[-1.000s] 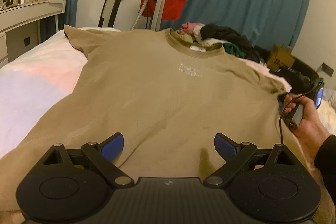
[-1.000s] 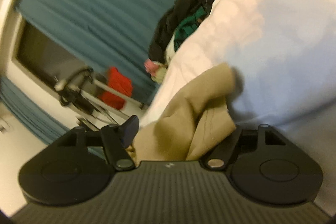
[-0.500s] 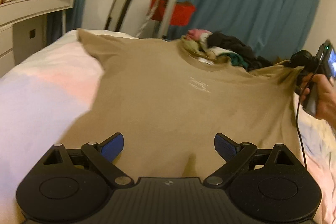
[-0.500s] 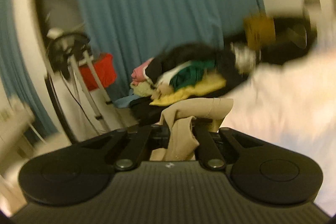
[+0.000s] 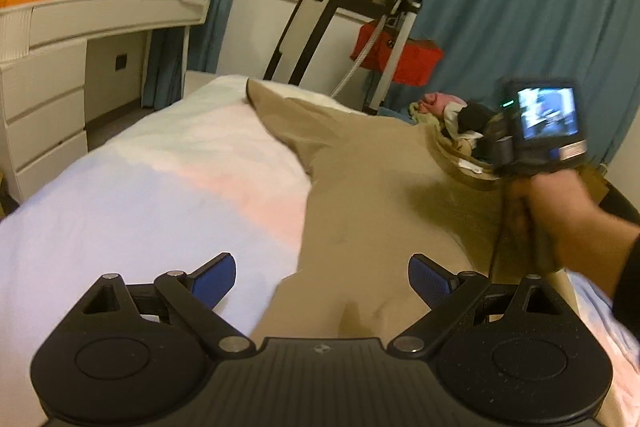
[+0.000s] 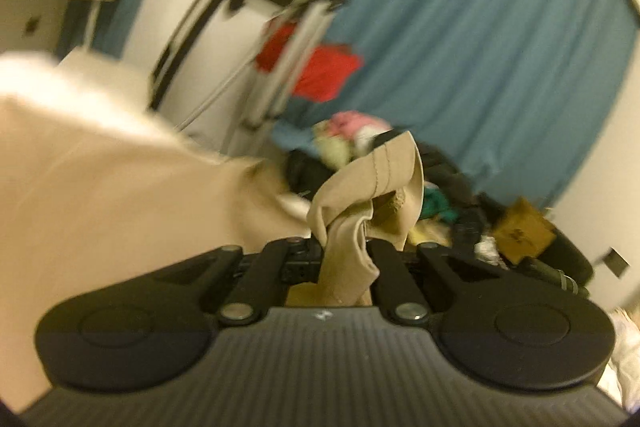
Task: Fold clothes
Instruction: 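Lift the held side over the shirt middle with the right gripper and release, then grasp the opposite side edge of the T-shirt with the left gripper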
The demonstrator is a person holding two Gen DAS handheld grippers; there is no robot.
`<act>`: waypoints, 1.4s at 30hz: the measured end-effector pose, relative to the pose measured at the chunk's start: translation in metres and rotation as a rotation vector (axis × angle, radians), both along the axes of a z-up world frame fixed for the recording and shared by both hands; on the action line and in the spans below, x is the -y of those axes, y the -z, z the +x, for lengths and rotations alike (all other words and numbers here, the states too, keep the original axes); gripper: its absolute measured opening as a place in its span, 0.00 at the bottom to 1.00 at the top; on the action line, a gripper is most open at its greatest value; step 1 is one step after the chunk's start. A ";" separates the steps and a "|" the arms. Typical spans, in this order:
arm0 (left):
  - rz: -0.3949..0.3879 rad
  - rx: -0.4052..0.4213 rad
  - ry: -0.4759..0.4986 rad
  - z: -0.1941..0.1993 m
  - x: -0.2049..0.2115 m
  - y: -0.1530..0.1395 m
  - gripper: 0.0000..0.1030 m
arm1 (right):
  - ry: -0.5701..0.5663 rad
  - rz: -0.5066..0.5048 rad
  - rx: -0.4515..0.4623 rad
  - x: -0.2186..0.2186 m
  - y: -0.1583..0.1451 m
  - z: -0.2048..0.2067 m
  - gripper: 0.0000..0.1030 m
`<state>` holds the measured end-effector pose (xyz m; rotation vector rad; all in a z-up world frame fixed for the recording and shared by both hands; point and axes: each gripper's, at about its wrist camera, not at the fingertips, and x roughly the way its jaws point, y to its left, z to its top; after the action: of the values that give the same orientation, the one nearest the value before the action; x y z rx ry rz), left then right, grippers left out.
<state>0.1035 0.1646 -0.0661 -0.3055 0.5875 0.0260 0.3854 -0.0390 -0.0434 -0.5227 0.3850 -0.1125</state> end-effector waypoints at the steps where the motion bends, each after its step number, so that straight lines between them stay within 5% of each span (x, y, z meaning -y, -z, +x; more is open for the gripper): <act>1: 0.004 -0.007 0.002 0.002 -0.001 0.004 0.92 | -0.008 -0.013 -0.024 -0.008 0.010 0.004 0.07; 5: -0.017 -0.049 0.002 0.013 -0.002 0.019 0.92 | -0.019 0.031 -0.166 -0.014 0.036 0.022 0.15; 7: -0.039 -0.063 0.008 0.018 -0.004 0.023 0.92 | -0.041 0.108 -0.176 -0.007 0.026 0.013 0.55; 10: -0.024 -0.055 0.021 0.018 0.000 0.021 0.92 | -0.076 0.222 -0.185 0.001 0.011 -0.001 0.82; 15: 0.017 -0.036 0.032 0.011 0.012 0.016 0.92 | -0.135 0.433 -0.182 0.021 -0.033 -0.057 0.82; 21: 0.116 -0.006 0.065 -0.010 0.036 0.003 0.92 | -0.166 0.590 -0.154 0.058 -0.078 -0.180 0.82; 29: 0.175 0.026 0.174 -0.065 0.075 -0.018 0.92 | -0.074 0.804 -0.131 0.117 -0.074 -0.339 0.82; 34: 0.137 0.006 0.213 -0.100 0.093 -0.023 0.92 | -0.024 0.905 -0.118 0.153 -0.059 -0.380 0.82; 42: 0.134 -0.016 0.249 -0.107 0.114 -0.018 0.92 | 0.018 0.915 -0.127 0.172 -0.049 -0.378 0.82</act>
<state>-0.0035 0.0503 -0.0486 -0.1006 0.6327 -0.1714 0.0076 -0.2112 0.0053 0.3793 0.5162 0.0840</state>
